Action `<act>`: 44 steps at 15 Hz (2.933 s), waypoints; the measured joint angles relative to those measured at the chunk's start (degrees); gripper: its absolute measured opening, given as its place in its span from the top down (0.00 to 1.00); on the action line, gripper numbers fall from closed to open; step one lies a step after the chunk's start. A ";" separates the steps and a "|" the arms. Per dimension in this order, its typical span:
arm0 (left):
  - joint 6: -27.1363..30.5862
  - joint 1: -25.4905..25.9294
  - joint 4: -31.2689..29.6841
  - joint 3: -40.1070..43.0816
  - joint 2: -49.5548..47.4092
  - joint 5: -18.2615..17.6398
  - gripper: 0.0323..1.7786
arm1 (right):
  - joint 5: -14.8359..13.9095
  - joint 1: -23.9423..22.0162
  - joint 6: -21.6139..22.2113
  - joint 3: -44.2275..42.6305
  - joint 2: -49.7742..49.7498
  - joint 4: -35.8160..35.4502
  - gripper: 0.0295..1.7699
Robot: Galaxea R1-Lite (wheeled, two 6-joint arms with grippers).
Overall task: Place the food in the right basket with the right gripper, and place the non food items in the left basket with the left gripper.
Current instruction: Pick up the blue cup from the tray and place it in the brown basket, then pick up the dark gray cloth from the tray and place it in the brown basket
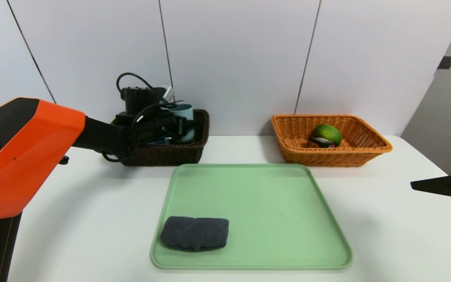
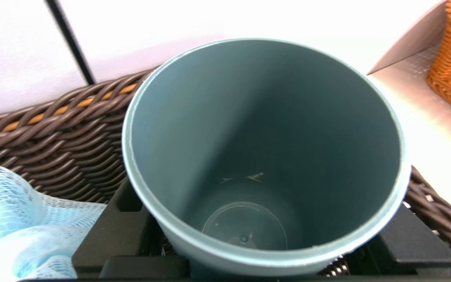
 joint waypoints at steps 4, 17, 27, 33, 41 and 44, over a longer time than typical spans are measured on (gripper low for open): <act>-0.13 0.49 -0.10 0.11 0.94 0.12 0.27 | 0.00 -0.06 -0.02 0.00 -0.30 0.02 0.03; -4.11 0.24 11.06 0.04 -13.59 5.77 0.09 | 0.20 -0.06 0.94 0.27 -0.34 0.06 0.03; -55.98 -21.54 73.84 -12.54 -29.49 28.27 0.06 | 0.61 -0.23 9.34 0.17 1.45 0.11 0.03; -76.57 -25.31 90.65 -16.40 -25.73 18.80 0.05 | 3.04 -2.17 9.52 -0.59 1.95 -0.09 0.03; -84.79 -25.65 93.97 -16.65 -19.37 10.67 0.05 | 4.45 -3.63 12.92 0.13 2.72 -3.64 0.03; -86.14 -25.55 95.20 -16.43 -17.97 7.42 0.05 | 4.45 -3.69 12.86 -0.05 3.02 -3.85 0.03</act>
